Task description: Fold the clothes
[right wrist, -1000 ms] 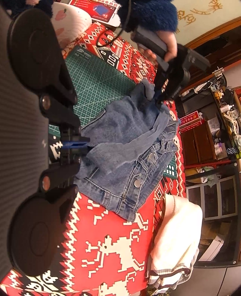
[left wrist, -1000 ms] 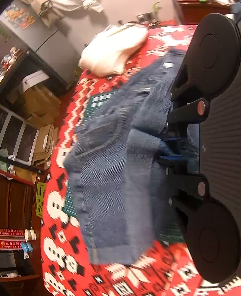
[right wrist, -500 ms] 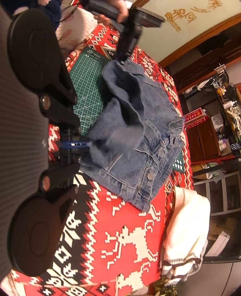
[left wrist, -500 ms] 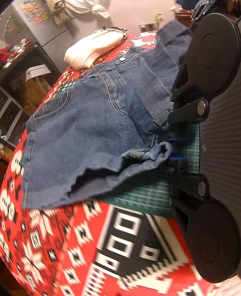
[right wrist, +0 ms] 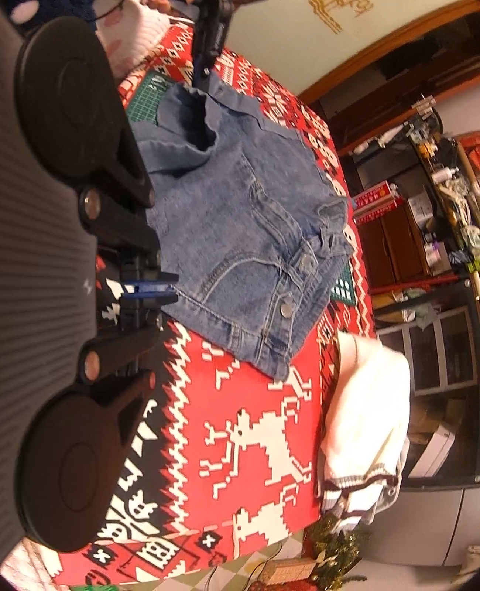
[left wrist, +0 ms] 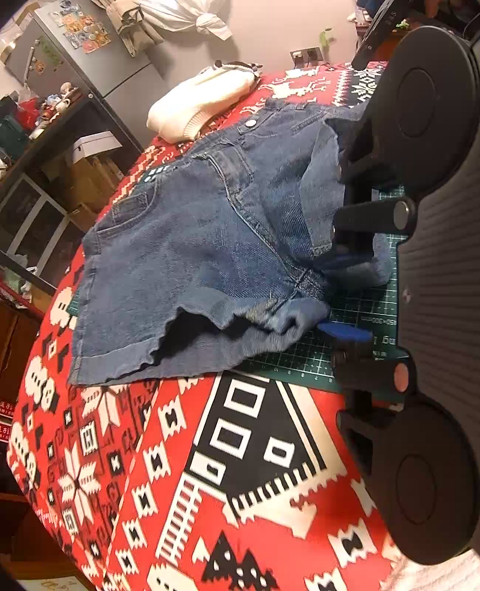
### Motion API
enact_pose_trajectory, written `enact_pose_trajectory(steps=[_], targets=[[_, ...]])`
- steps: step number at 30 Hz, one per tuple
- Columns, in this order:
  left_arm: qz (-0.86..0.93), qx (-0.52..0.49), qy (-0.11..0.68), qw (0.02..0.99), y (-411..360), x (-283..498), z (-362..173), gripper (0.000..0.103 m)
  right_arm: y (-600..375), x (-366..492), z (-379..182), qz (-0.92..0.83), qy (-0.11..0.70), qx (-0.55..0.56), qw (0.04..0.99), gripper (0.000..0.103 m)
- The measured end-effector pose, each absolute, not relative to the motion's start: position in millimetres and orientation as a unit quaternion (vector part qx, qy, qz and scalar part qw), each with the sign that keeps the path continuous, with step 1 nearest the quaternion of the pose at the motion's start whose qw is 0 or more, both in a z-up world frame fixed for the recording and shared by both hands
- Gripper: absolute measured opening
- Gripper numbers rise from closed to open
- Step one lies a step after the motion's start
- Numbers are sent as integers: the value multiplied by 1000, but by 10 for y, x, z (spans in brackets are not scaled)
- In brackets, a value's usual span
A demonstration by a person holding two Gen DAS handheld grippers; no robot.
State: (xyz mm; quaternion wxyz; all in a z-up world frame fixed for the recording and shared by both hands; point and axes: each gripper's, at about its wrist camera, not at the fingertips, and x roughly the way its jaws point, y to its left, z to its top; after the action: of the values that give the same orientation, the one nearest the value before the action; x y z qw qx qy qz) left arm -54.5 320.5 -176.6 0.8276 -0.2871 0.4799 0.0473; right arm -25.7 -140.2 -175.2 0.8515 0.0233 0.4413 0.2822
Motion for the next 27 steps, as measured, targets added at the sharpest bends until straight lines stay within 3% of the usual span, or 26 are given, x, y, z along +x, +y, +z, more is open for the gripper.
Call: enact_pose_trajectory(steps=[2, 8, 10, 16, 19, 27], targets=[[46, -273, 474, 836, 3213, -588, -1669, 37, -1414, -231, -1742, 276, 440, 25, 854, 9], [33, -210, 448, 868, 3136, -432, -1394, 52, -1362, -88, -1699, 265, 433, 23, 861, 11], [18, -188, 439, 878, 3103, -283, -1335, 62, -1296, 5, -1705, 262, 434, 21, 862, 13], [-27, -110, 423, 899, 3042, 359, -1265, 72, -1118, 341, -1797, 246, 443, 25, 862, 19], [-51, -81, 419, 903, 3029, 807, -1295, 72, -1061, 559, -1883, 234, 452, 27, 861, 26], [-107, 12, 428, 897, 3019, 2022, -1169, 72, -1008, 1214, -2109, 187, 500, 37, 845, 26]])
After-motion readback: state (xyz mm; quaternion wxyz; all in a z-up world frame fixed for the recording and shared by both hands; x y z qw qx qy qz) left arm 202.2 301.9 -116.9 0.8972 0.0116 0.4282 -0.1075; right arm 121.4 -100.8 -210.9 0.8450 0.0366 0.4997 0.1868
